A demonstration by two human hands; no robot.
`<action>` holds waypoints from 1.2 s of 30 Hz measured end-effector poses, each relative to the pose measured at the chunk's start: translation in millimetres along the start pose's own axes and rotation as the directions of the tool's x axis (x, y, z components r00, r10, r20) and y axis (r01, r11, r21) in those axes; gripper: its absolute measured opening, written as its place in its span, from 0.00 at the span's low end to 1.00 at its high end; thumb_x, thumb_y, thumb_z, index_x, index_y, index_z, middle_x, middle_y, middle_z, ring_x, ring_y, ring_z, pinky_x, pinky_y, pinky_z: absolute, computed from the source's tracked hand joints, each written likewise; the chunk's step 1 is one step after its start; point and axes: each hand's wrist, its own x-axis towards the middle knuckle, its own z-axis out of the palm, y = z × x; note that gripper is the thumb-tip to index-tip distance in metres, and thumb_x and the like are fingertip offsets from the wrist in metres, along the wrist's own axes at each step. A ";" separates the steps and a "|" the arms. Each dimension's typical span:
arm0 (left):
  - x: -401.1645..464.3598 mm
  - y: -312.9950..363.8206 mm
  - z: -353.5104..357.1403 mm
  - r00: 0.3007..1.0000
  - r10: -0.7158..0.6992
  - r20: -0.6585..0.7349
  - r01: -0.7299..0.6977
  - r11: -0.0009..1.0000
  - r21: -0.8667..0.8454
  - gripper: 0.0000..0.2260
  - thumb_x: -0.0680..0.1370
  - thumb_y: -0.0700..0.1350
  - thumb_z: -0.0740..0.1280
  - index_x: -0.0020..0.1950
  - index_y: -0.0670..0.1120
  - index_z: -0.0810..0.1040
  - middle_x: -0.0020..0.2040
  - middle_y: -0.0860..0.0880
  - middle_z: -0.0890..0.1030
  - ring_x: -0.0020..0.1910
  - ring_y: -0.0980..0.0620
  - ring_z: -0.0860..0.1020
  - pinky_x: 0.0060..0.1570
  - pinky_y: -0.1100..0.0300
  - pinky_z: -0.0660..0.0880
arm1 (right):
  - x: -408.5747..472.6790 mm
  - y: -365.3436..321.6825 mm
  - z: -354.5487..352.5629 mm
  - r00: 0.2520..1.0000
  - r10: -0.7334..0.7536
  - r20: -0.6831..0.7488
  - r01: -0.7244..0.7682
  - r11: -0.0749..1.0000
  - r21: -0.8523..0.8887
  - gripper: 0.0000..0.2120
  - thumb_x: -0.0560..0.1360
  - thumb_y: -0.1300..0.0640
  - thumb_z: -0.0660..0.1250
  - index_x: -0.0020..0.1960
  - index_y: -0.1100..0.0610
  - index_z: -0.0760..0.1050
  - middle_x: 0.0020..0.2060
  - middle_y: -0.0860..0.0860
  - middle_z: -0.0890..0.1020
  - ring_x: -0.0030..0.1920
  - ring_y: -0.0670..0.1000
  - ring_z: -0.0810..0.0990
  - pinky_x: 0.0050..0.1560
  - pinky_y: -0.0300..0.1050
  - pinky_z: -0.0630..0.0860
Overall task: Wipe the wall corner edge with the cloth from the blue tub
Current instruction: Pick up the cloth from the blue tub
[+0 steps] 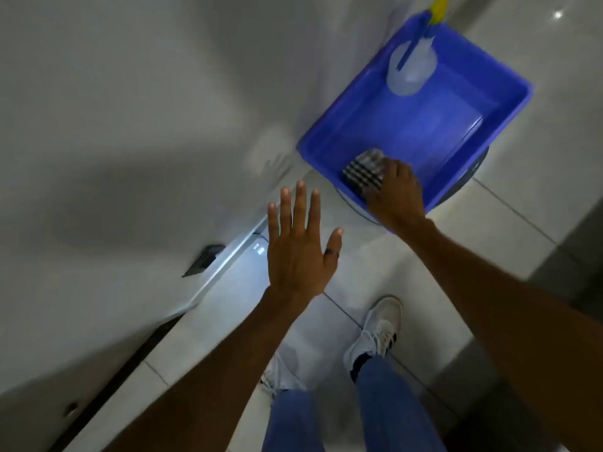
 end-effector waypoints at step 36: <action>-17.6 -167.0 166.1 0.968 0.243 -0.055 -0.224 0.946 0.234 0.34 0.86 0.60 0.56 0.88 0.44 0.56 0.88 0.40 0.50 0.87 0.38 0.47 0.85 0.36 0.53 | -82.0 -82.4 306.9 0.840 0.519 0.159 -0.313 0.222 0.923 0.06 0.77 0.56 0.70 0.51 0.57 0.81 0.39 0.53 0.84 0.34 0.45 0.81 0.31 0.28 0.74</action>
